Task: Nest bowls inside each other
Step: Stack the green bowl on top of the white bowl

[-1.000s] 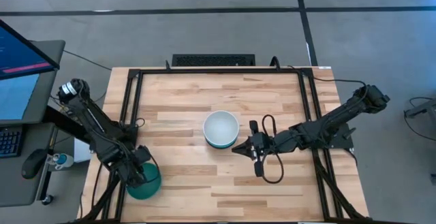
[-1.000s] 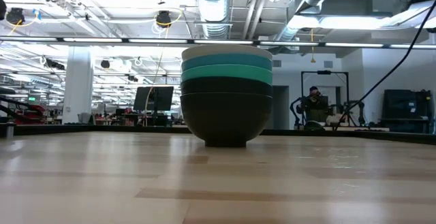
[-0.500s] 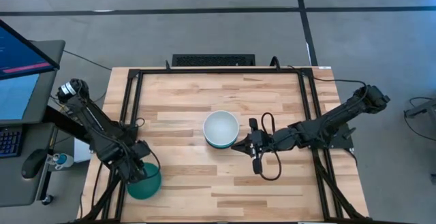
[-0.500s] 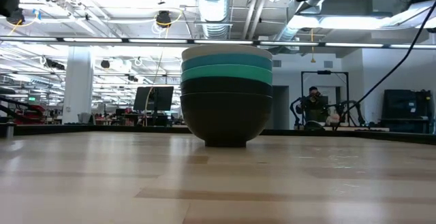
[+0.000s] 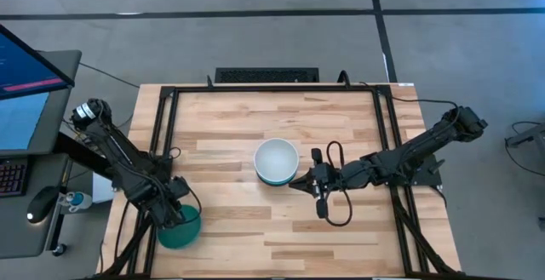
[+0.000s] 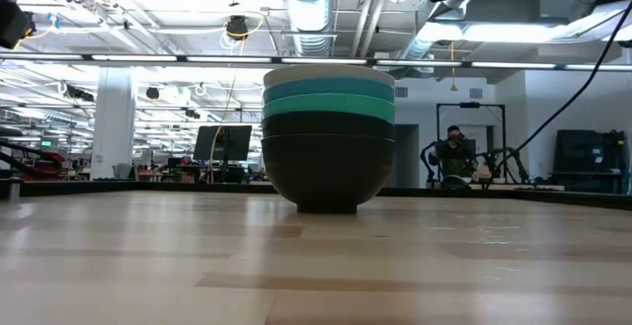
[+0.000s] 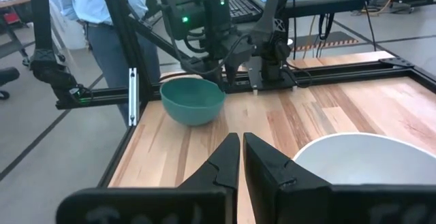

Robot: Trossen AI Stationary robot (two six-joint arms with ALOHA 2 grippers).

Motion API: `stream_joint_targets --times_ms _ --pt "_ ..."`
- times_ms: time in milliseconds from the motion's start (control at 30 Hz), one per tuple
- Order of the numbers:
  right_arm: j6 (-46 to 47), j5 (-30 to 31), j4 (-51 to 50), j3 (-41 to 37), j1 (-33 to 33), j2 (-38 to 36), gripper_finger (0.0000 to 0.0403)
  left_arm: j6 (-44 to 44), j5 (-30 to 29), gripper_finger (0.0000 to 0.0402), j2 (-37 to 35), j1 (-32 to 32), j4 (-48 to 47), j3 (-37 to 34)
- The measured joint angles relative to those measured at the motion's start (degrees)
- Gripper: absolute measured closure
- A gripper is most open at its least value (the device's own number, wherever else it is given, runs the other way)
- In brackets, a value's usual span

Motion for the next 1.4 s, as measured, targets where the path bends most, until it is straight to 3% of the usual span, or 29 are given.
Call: stream_joint_targets --times_ms 300,667,967,1400 --pt "0.0 0.0 0.0 0.0 -0.1 0.0 0.0359 0.0 3.6 0.0298 -0.7 0.0 3.1 0.3" --pt "-0.4 -0.5 -0.3 0.0 -0.8 0.0 0.0359 -0.1 1.9 0.0298 -3.6 0.0 2.0 0.5" --pt "-0.4 -0.5 -0.5 0.0 -0.8 0.0 0.0359 -1.0 1.5 0.0298 -3.5 0.0 7.6 -3.5" --pt "-0.4 -1.3 -1.8 0.0 -1.8 0.0 0.0359 -0.7 2.1 0.0298 -3.7 0.0 8.4 -2.3"
